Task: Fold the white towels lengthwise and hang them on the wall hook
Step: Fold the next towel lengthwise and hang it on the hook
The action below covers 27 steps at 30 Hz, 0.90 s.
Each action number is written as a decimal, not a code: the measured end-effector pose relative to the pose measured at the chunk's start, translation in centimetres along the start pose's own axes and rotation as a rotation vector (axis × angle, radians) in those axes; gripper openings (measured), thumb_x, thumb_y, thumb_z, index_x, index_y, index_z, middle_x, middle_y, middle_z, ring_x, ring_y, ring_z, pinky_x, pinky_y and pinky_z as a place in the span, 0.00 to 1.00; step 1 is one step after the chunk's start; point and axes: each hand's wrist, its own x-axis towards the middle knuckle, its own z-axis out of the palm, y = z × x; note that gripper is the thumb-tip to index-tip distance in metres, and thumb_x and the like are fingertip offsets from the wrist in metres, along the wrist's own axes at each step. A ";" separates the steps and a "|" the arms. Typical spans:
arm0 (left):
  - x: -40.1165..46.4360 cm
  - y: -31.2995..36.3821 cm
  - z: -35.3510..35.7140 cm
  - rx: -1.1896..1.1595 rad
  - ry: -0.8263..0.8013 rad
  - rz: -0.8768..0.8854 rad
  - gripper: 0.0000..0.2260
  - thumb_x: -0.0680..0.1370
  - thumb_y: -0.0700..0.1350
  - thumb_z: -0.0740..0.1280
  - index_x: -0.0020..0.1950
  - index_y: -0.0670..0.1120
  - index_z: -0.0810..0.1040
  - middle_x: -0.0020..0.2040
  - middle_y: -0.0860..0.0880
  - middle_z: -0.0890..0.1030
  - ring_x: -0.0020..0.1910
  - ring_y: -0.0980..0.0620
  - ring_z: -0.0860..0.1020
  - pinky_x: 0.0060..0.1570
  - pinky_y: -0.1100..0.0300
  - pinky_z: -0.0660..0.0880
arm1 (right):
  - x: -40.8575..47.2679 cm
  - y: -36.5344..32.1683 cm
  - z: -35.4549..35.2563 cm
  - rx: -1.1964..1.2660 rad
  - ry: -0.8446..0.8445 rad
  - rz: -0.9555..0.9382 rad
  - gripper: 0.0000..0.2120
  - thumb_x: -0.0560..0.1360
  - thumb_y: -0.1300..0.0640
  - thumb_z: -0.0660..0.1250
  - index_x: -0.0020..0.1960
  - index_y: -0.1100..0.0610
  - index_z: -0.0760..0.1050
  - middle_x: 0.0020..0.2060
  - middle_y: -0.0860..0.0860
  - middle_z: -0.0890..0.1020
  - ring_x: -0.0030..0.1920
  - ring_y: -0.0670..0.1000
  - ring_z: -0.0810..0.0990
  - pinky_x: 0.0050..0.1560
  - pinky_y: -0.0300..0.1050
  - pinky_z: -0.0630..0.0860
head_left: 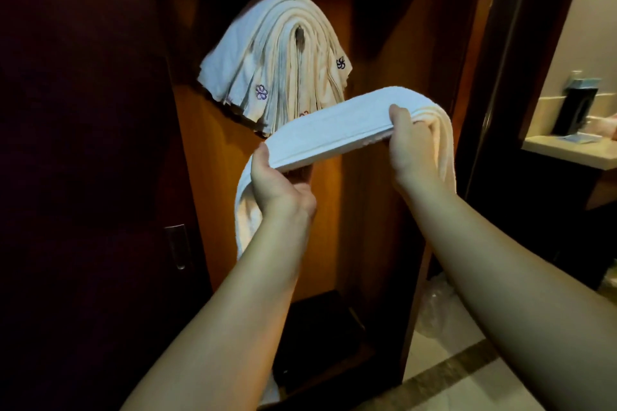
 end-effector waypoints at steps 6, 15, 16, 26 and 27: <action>1.3 2.4 1.8 0.164 -0.079 0.109 0.13 0.78 0.46 0.69 0.61 0.44 0.77 0.54 0.42 0.84 0.53 0.43 0.84 0.53 0.43 0.82 | 1.7 -0.3 1.0 0.462 -0.003 0.157 0.06 0.80 0.51 0.65 0.47 0.52 0.75 0.42 0.46 0.82 0.47 0.44 0.81 0.63 0.46 0.75; 6.3 5.3 7.3 0.370 -0.203 0.267 0.06 0.81 0.48 0.66 0.49 0.47 0.77 0.45 0.48 0.83 0.48 0.50 0.83 0.49 0.55 0.81 | 9.2 -1.0 1.8 -0.095 -0.065 -0.132 0.29 0.83 0.43 0.57 0.71 0.64 0.71 0.58 0.51 0.76 0.58 0.53 0.73 0.56 0.38 0.60; 7.5 5.3 8.0 0.419 -0.223 0.289 0.06 0.81 0.49 0.65 0.49 0.47 0.77 0.45 0.48 0.82 0.49 0.50 0.82 0.47 0.55 0.79 | 10.6 -1.3 2.2 -0.116 -0.063 -0.170 0.29 0.83 0.43 0.57 0.71 0.66 0.71 0.62 0.55 0.77 0.62 0.56 0.74 0.57 0.38 0.60; 17.5 4.1 14.3 0.806 -0.310 0.540 0.14 0.81 0.59 0.63 0.48 0.51 0.81 0.35 0.57 0.85 0.44 0.56 0.84 0.39 0.61 0.74 | 24.1 -1.0 7.2 -0.190 -0.166 -0.340 0.28 0.83 0.43 0.56 0.63 0.66 0.77 0.62 0.62 0.79 0.60 0.59 0.76 0.53 0.43 0.62; 18.4 3.9 15.0 0.825 -0.310 0.555 0.14 0.81 0.59 0.62 0.48 0.51 0.81 0.35 0.57 0.85 0.42 0.57 0.84 0.37 0.63 0.75 | 25.1 -1.0 7.6 -0.205 -0.184 -0.355 0.27 0.83 0.43 0.56 0.62 0.66 0.78 0.60 0.62 0.80 0.56 0.57 0.75 0.53 0.43 0.62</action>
